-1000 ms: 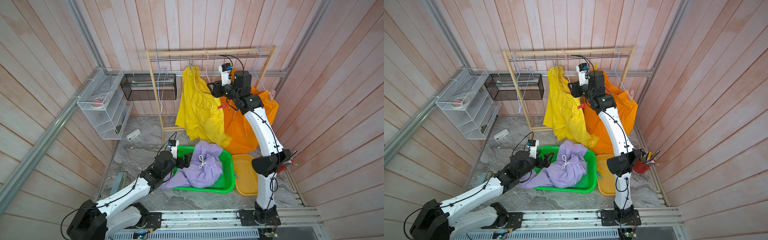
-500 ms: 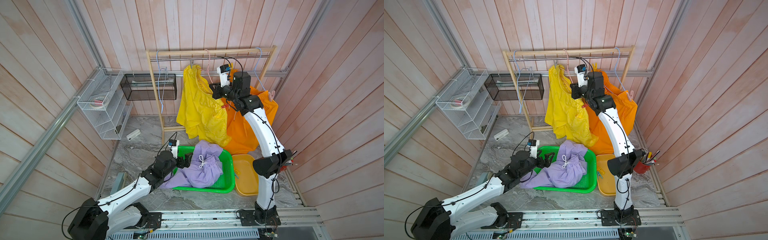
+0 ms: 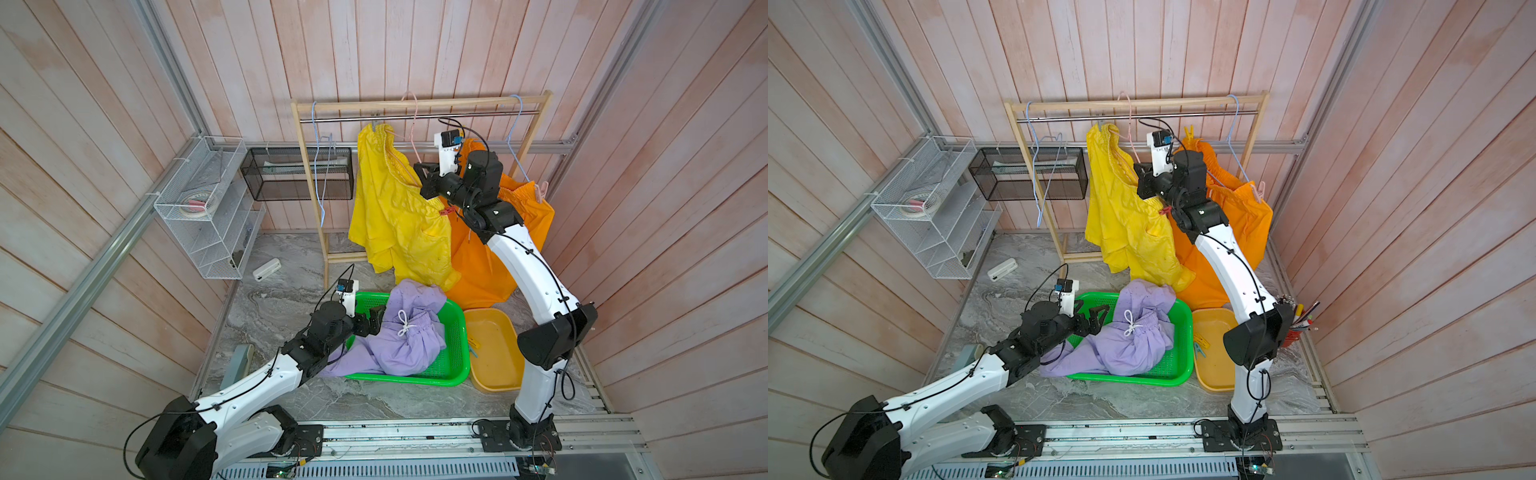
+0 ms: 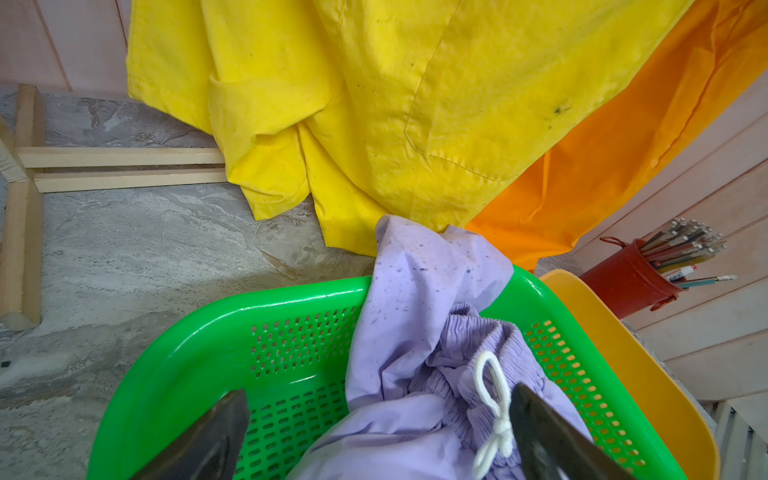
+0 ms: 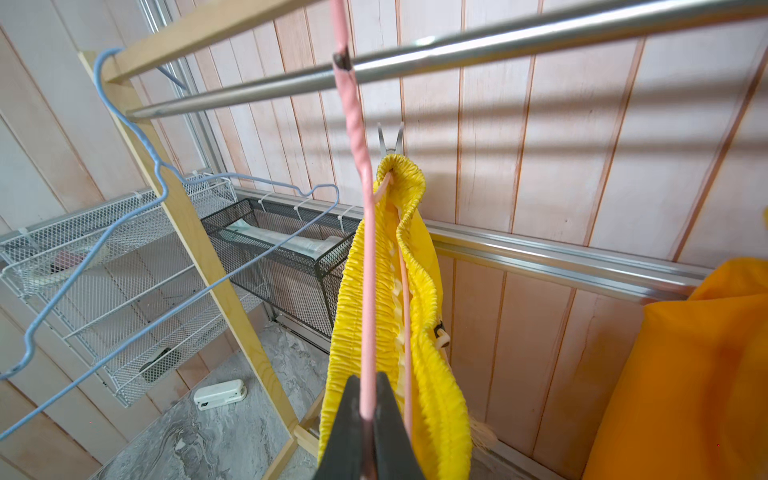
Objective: Remove the clothespins securing shorts to the hanger
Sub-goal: Pick up the hanger from the clothesline.
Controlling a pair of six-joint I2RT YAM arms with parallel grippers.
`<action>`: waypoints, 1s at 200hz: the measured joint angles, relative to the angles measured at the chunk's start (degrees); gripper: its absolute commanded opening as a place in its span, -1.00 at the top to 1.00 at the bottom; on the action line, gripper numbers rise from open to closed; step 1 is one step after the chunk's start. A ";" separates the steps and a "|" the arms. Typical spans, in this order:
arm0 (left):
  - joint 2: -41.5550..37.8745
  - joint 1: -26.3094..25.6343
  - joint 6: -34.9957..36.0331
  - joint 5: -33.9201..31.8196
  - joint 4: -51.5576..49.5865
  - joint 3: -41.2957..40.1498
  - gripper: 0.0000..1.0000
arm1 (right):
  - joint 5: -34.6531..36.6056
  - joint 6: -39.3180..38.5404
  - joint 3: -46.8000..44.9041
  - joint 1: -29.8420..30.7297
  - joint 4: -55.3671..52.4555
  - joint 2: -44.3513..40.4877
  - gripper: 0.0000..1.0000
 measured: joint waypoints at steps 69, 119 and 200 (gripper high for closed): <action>-0.94 0.00 -0.04 -0.02 -0.15 -0.85 -1.00 | 1.18 0.83 -5.09 0.70 3.87 -5.84 1.00; -4.22 0.00 -0.07 -0.09 -1.22 -0.85 -1.00 | 2.12 0.98 -13.46 0.79 5.51 -12.72 1.00; -8.66 0.00 -1.07 -0.46 -4.00 -0.85 -1.00 | 1.05 2.69 -17.70 0.81 3.87 -14.56 1.00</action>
